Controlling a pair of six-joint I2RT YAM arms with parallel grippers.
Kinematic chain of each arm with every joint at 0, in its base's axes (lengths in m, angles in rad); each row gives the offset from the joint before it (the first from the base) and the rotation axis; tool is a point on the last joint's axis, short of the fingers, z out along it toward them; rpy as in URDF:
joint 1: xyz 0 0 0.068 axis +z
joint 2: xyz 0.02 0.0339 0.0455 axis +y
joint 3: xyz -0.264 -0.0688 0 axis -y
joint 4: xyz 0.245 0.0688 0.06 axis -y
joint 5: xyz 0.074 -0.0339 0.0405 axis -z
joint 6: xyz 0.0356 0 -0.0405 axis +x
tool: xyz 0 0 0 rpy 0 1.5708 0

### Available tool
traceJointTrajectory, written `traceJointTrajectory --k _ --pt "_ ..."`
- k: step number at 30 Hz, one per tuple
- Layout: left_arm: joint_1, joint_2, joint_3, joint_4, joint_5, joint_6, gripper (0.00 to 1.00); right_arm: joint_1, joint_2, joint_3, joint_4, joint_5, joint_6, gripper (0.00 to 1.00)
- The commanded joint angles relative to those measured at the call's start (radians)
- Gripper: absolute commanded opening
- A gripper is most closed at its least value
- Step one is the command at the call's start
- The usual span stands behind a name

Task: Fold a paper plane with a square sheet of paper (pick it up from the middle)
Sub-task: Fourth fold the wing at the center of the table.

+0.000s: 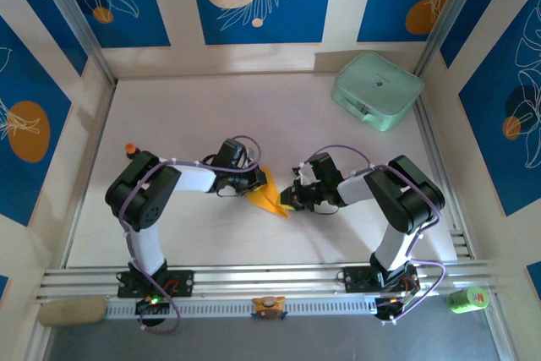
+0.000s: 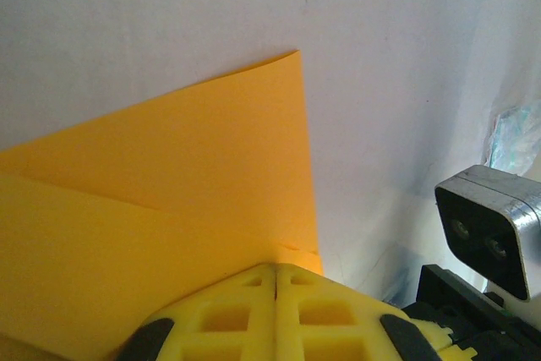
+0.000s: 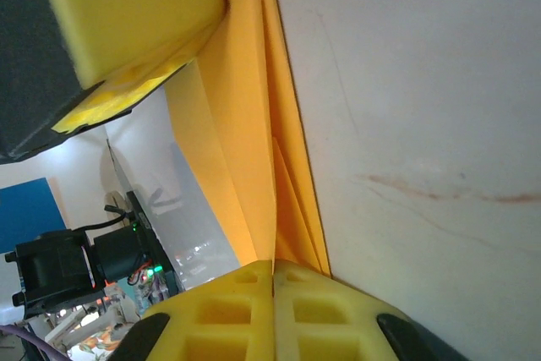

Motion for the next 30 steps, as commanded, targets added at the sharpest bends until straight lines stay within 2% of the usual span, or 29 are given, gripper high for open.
traceJointTrajectory --k 1,6,15,30 --pt "-0.005 -0.008 0.013 -0.011 0.006 0.014 0.05 -0.005 0.02 -0.008 -0.058 -0.027 0.006 0.06" --pt "-0.007 -0.054 0.032 -0.006 0.024 0.025 0.1 -0.01 0.018 -0.015 -0.053 -0.015 0.015 0.05" --pt "-0.05 -0.108 -0.003 -0.024 0.02 0.012 0.1 -0.021 0.018 -0.04 -0.026 -0.005 0.049 0.02" --pt "-0.061 0.01 0.016 -0.03 -0.006 0.023 0.07 -0.029 0.037 -0.059 0.009 -0.012 0.085 0.02"
